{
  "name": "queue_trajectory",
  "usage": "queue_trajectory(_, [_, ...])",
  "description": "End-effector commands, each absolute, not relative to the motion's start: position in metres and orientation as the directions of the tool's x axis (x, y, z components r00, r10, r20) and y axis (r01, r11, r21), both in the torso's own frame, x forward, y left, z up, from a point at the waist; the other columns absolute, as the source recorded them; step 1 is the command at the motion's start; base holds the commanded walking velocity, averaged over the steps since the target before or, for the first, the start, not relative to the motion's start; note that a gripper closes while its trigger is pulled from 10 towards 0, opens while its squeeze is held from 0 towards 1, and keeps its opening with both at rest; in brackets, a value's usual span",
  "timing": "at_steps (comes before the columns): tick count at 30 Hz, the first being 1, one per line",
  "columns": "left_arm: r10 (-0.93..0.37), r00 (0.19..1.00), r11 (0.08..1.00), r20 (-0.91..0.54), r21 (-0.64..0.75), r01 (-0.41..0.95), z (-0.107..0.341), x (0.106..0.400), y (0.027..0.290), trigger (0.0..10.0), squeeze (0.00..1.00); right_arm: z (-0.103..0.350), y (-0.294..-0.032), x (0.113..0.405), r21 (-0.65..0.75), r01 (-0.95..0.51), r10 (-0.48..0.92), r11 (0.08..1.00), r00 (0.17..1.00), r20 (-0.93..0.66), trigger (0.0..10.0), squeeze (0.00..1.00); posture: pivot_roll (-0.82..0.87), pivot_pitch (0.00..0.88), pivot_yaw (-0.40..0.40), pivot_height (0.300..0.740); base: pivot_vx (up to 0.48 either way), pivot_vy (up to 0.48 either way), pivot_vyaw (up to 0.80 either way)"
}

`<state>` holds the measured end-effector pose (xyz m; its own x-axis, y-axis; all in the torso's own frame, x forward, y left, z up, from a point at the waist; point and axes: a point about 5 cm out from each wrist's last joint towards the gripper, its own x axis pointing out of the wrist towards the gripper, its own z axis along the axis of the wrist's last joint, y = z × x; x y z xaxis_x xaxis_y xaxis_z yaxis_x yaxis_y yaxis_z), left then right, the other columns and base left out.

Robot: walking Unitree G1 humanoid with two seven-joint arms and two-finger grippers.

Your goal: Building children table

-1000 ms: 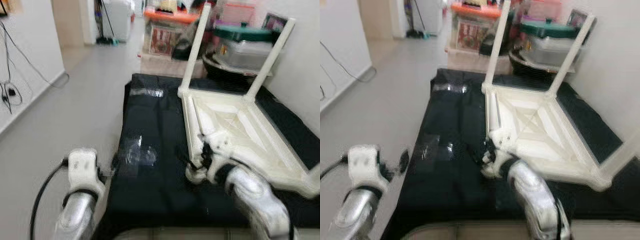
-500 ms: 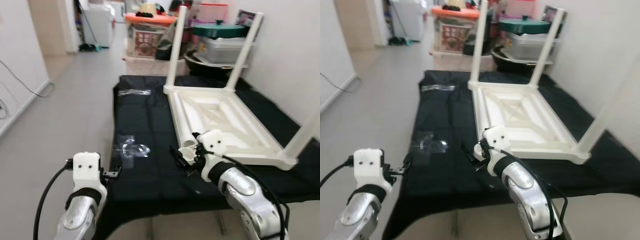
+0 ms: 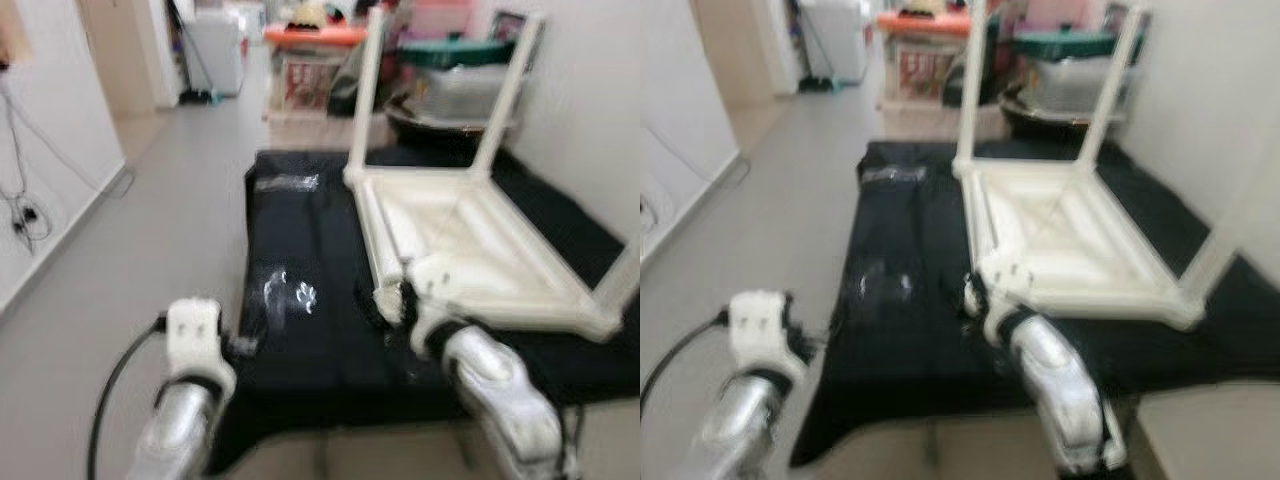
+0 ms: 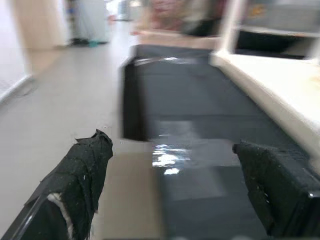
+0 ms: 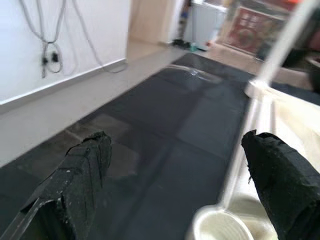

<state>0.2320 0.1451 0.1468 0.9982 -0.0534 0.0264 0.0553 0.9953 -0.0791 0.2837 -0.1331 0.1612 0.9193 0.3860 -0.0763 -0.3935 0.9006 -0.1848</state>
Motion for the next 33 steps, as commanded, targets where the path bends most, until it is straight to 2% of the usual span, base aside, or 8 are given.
queue_trajectory(1, [-0.067, 0.998, 0.994, 0.020, -0.079, 0.069, 0.145, 0.233, 0.141, 10.0, 0.00, 0.161, -0.137, 0.285, -0.206, -0.380, 0.371, 0.902, 0.925, -0.080, 10.0, 0.00, -0.02, 0.000, -0.083, 0.740, 0.259, 0.000, 0.80])
queue_trajectory(15, [-0.071, 0.997, 0.993, 0.035, -0.091, 0.074, 0.148, 0.234, 0.139, 10.0, 0.00, 0.157, -0.153, 0.294, -0.191, -0.255, 0.243, 0.948, 0.966, -0.086, 10.0, 0.00, -0.03, 0.000, -0.083, 0.740, 0.205, 0.000, 0.06])
queue_trajectory(24, [-0.080, 0.996, 0.993, 0.035, -0.083, 0.082, 0.148, 0.234, 0.137, 10.0, 0.00, 0.162, -0.151, 0.292, -0.209, -0.288, 0.282, 0.934, 0.958, -0.058, 10.0, 0.00, -0.03, 0.000, -0.080, 0.740, 0.000, 0.000, 0.00])
queue_trajectory(30, [-0.094, 0.995, 0.992, 0.035, -0.077, 0.097, 0.147, 0.234, 0.136, 10.0, 0.00, 0.162, -0.152, 0.281, -0.314, -0.420, 0.417, 0.852, 0.905, -0.081, 10.0, 0.00, -0.03, 0.000, -0.076, 0.740, 0.000, 0.000, 0.00])
queue_trajectory(31, [-0.096, 0.995, 0.992, 0.033, -0.074, 0.098, 0.146, 0.234, 0.137, 10.0, 0.00, 0.160, -0.157, 0.274, -0.359, -0.483, 0.472, 0.799, 0.873, -0.123, 10.0, 0.00, -0.03, 0.000, -0.074, 0.740, 0.000, 0.000, 0.00])
queue_trajectory(32, [-0.096, 0.995, 0.992, 0.033, -0.074, 0.098, 0.146, 0.234, 0.137, 10.0, 0.00, 0.160, -0.157, 0.274, -0.359, -0.483, 0.472, 0.799, 0.873, -0.123, 10.0, 0.00, -0.03, 0.000, -0.074, 0.740, 0.000, 0.000, 0.00])
queue_trajectory(33, [-0.096, 0.995, 0.993, 0.030, -0.073, 0.098, 0.145, 0.234, 0.137, 10.0, 0.00, 0.157, -0.165, 0.270, -0.411, -0.530, 0.508, 0.742, 0.844, -0.173, 10.0, 0.00, -0.04, 0.000, -0.075, 0.740, 0.000, 0.000, 0.00])
